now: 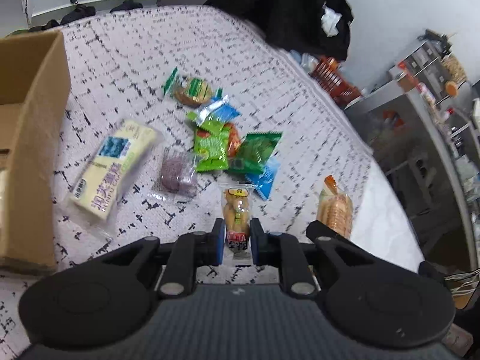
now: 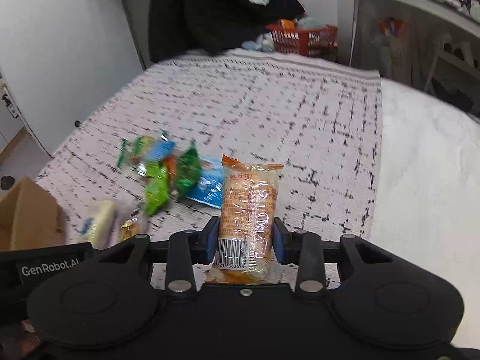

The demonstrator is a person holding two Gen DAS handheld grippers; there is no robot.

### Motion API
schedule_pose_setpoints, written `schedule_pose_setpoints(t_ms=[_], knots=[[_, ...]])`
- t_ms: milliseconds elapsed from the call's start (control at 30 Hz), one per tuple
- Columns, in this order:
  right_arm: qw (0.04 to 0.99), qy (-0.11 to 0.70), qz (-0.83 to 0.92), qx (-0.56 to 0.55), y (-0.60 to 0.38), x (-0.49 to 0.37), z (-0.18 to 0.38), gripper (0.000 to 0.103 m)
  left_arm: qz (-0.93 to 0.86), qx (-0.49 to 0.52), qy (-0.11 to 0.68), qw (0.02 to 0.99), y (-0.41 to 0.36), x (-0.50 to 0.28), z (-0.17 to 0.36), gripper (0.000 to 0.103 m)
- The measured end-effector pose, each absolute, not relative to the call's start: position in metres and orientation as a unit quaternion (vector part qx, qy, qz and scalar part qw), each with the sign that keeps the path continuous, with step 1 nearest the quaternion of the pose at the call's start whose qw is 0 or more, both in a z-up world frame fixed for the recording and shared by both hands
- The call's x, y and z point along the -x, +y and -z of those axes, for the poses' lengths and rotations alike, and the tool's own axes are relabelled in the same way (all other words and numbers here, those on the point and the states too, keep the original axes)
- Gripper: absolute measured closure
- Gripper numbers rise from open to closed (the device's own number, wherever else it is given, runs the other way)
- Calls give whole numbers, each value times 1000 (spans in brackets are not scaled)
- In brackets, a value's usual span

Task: Organize snacks
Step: 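Carry the yellow packet and bread roll in both tools over the box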

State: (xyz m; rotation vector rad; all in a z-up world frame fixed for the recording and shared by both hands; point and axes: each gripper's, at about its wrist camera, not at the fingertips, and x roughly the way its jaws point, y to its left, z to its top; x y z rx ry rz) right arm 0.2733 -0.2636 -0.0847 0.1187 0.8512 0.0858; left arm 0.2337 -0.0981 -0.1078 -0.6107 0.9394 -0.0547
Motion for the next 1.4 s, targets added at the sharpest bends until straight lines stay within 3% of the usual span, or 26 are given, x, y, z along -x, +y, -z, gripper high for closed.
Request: schedule_pose_setpoints(t_ms=[767, 1400], knots=[[922, 365, -118, -43, -168, -220, 8, 67, 5, 341, 346, 874, 4, -171, 43, 87], [922, 356, -150, -1, -85, -203, 5, 67, -36, 391, 341, 854, 90, -154, 72, 87]])
